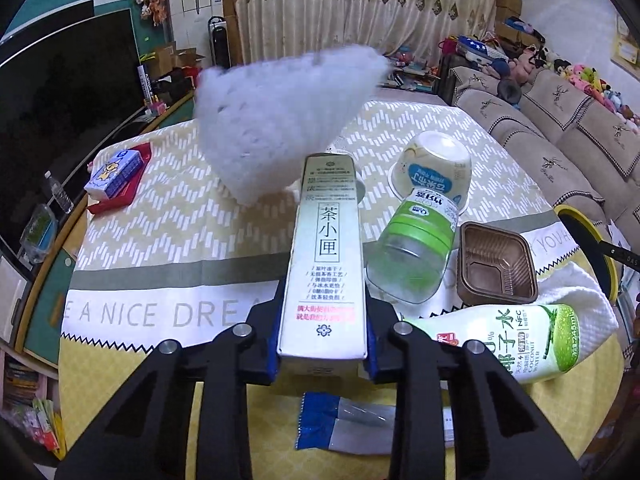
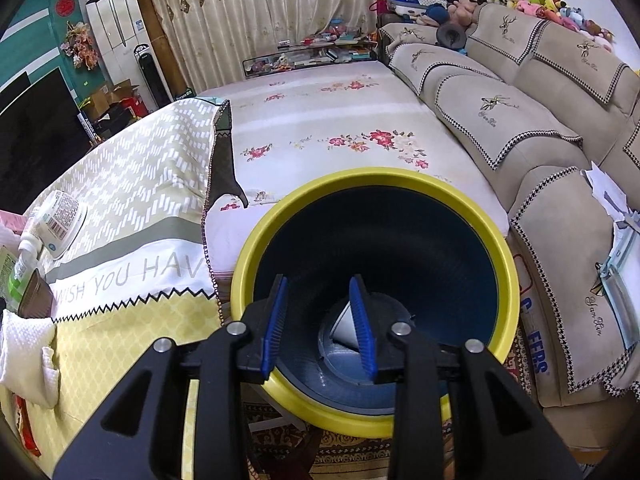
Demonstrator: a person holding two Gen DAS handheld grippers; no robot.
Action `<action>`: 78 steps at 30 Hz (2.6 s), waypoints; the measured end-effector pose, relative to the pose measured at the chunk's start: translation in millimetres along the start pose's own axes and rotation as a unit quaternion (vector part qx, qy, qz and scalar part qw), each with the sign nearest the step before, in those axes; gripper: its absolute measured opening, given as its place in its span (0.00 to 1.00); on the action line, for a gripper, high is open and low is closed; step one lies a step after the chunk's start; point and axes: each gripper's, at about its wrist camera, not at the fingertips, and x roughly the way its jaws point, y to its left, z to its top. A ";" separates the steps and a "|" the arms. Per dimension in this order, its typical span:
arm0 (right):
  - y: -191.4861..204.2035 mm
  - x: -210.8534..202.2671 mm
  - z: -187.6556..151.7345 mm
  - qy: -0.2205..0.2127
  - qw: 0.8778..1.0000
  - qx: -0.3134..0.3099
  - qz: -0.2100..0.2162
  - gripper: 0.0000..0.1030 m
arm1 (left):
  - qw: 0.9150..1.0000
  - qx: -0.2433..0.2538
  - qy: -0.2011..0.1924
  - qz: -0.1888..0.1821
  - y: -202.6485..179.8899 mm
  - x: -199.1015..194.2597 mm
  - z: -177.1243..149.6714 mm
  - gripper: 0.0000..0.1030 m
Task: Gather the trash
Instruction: 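Grasp the white tea carton with the left gripper, then carry the tea carton over the bin and open the left gripper, then move the right gripper to the upturned white bowl and grasp it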
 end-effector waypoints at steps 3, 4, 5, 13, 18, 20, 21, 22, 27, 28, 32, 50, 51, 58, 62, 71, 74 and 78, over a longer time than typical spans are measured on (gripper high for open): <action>-0.6 0.0 -0.5 -0.002 1.000 -0.001 0.003 0.30 | 1.000 0.006 -0.008 0.001 -0.6 -11.0 -0.7 0.29; -0.6 -0.4 -0.2 -0.002 1.000 -0.001 0.004 0.30 | 1.000 0.008 -0.012 0.002 -0.8 -16.6 -1.2 0.29; -0.9 -1.1 -0.3 -0.003 1.000 -0.001 0.004 0.30 | 1.000 0.011 -0.015 0.002 -1.4 -23.4 -1.9 0.29; 5.1 -8.9 -0.4 -0.013 1.000 -0.004 0.016 0.30 | 0.997 0.046 -0.059 -0.024 -16.5 -97.3 -3.0 0.29; 2.2 -24.1 1.0 -0.028 0.999 -0.005 0.018 0.30 | 0.991 0.071 -0.098 -0.053 -43.9 -139.8 3.1 0.29; -1.7 -32.3 2.2 -0.037 0.999 -0.004 0.015 0.30 | 0.988 0.087 -0.107 -0.070 -61.3 -149.8 5.7 0.29; -3.9 -36.7 2.4 -0.041 0.999 -0.003 0.014 0.30 | 0.986 0.097 -0.110 -0.080 -71.5 -152.8 7.5 0.29; -7.5 -42.1 2.6 -0.045 0.999 -0.002 0.011 0.30 | 0.984 0.108 -0.111 -0.090 -83.7 -154.7 9.6 0.29; -29.5 -67.8 -1.5 -0.065 0.998 0.001 -0.006 0.30 | 0.969 0.167 -0.097 -0.156 -156.1 -145.5 17.6 0.29; -35.1 -73.0 -4.0 -0.069 0.998 0.003 -0.010 0.30 | 0.964 0.181 -0.092 -0.172 -175.7 -140.0 19.4 0.29; -57.7 -85.3 -12.4 -0.077 0.997 0.018 -0.024 0.30 | 0.952 0.208 -0.071 -0.215 -237.2 -114.3 26.6 0.29; -120.5 -80.2 -27.6 -0.074 0.993 0.081 -0.029 0.40 | 0.940 0.258 0.046 -0.218 -439.5 48.9 42.2 0.31; -119.3 -80.7 -28.1 -0.075 0.993 0.082 -0.028 0.40 | 0.943 0.256 0.041 -0.210 -439.9 52.2 43.1 0.32; -106.3 -77.8 -28.3 -0.071 0.995 0.070 -0.017 0.40 | 0.950 0.221 -0.016 -0.220 -391.4 -6.7 52.9 0.47; -77.3 -70.1 -25.3 -0.062 0.997 0.045 0.004 0.41 | 0.955 0.192 -0.067 -0.218 -334.6 -68.0 53.8 0.67; 41.4 -53.6 0.0 -0.043 0.991 -0.077 0.102 0.48 | 0.983 0.077 -0.129 -0.102 -153.2 -142.3 27.9 0.86; 88.3 -49.4 10.2 -0.041 0.982 -0.112 0.145 0.51 | 0.989 0.028 -0.137 -0.054 -94.8 -152.0 13.9 0.88; 154.5 -42.6 23.9 -0.038 0.967 -0.158 0.196 0.61 | 0.990 -0.022 -0.138 -0.017 -34.3 -159.5 -0.4 0.89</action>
